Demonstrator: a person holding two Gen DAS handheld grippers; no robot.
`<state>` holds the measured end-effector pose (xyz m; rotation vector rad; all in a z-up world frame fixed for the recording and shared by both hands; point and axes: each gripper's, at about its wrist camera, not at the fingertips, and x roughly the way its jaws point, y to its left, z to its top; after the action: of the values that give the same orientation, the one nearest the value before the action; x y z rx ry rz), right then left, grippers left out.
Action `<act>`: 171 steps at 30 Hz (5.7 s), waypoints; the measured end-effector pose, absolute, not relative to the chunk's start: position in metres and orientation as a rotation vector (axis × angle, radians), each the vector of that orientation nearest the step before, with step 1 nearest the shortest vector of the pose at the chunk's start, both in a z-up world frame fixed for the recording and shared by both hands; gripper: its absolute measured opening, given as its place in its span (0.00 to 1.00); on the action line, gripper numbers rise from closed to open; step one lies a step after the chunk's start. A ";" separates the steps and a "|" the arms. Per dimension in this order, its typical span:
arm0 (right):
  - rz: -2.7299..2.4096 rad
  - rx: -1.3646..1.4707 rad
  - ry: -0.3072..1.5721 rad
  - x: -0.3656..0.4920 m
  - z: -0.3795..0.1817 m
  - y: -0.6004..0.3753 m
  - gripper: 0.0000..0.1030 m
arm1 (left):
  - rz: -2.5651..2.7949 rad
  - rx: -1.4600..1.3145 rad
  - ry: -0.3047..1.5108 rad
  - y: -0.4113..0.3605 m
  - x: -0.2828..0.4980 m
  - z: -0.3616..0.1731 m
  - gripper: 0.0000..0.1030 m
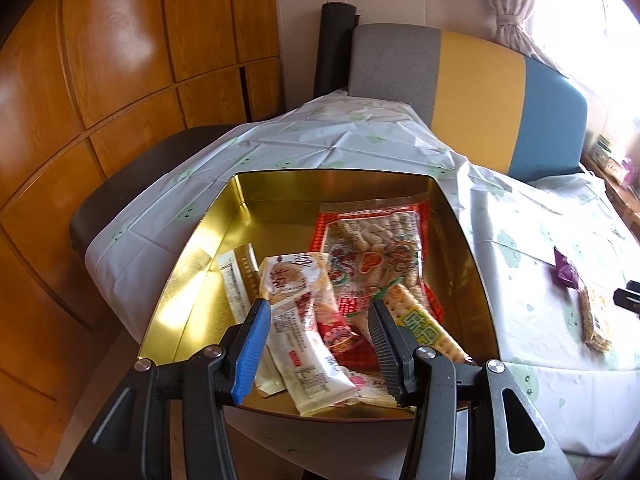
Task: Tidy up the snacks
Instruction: 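Move both grippers back over the purple packet and rice-cake bag, then grasp the purple candy packet with the left gripper, then grasp the clear rice-cake bag with right gripper while left gripper holds purple packet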
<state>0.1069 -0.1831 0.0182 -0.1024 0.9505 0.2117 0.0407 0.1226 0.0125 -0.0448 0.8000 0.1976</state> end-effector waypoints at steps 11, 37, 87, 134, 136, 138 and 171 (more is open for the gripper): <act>-0.049 -0.063 0.985 0.111 0.005 -0.292 0.55 | 0.131 0.022 0.803 0.089 0.048 0.017 0.50; -0.270 0.185 1.111 0.114 -0.021 -0.358 0.55 | -0.050 0.133 0.849 0.001 0.064 0.007 0.50; -0.211 0.215 1.104 0.116 -0.016 -0.361 0.56 | -0.328 0.270 1.079 -0.195 0.225 -0.060 0.55; 0.008 0.214 1.304 0.168 -0.070 -0.258 0.89 | -0.320 0.193 0.810 -0.100 0.077 -0.078 0.43; -0.022 0.085 1.318 0.170 -0.075 -0.241 0.87 | -0.320 0.194 0.808 -0.099 0.077 -0.078 0.43; 0.026 0.031 1.300 0.169 -0.070 -0.232 0.75 | -0.321 0.197 0.807 -0.100 0.076 -0.077 0.43; 0.192 -0.232 1.252 0.139 -0.076 -0.241 0.73 | -0.250 0.253 0.880 -0.112 0.086 -0.075 0.44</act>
<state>0.1386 -0.2411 -0.0763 -0.2316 1.2517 0.1920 0.0856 -0.1120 -0.0754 0.2528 0.8804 -0.2503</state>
